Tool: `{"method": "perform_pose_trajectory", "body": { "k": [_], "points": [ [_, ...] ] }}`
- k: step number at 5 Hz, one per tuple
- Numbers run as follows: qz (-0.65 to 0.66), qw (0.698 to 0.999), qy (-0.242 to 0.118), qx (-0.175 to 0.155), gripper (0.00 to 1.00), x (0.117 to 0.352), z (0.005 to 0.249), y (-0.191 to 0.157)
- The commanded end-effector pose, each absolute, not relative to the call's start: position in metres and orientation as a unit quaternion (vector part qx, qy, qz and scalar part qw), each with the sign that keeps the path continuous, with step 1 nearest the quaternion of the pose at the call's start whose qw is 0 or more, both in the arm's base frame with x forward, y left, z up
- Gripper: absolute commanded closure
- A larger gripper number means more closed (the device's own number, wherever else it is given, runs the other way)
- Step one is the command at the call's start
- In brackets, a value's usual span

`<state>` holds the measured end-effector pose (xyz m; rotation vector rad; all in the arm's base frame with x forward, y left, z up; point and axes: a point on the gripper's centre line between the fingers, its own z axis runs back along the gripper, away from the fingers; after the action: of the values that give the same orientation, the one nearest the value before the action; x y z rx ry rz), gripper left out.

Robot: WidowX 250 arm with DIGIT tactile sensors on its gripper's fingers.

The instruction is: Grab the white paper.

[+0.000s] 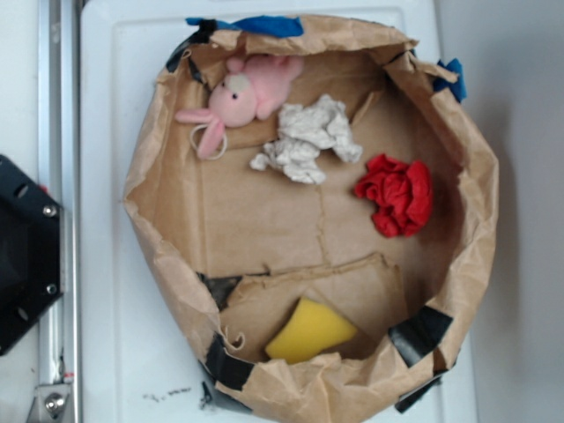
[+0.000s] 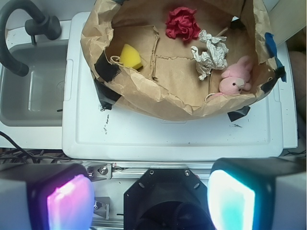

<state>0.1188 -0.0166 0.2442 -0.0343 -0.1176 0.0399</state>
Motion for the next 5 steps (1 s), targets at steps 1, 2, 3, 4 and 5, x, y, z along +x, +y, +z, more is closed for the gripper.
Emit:
{"method": "perform_pose_trajectory", "body": {
  "k": [1, 2, 3, 4, 5],
  "points": [
    [0.020, 0.998, -0.059, -0.017, 0.00, 0.119, 0.244, -0.017],
    [0.014, 0.998, -0.052, -0.015, 0.00, 0.154, 0.238, -0.006],
    [-0.009, 0.999, -0.046, -0.005, 0.00, 0.170, 0.227, -0.003],
    [-0.033, 0.999, -0.039, -0.005, 0.00, 0.189, 0.218, 0.000],
    [-0.064, 0.998, -0.027, -0.005, 0.00, 0.212, 0.203, 0.009]
  ]
}}
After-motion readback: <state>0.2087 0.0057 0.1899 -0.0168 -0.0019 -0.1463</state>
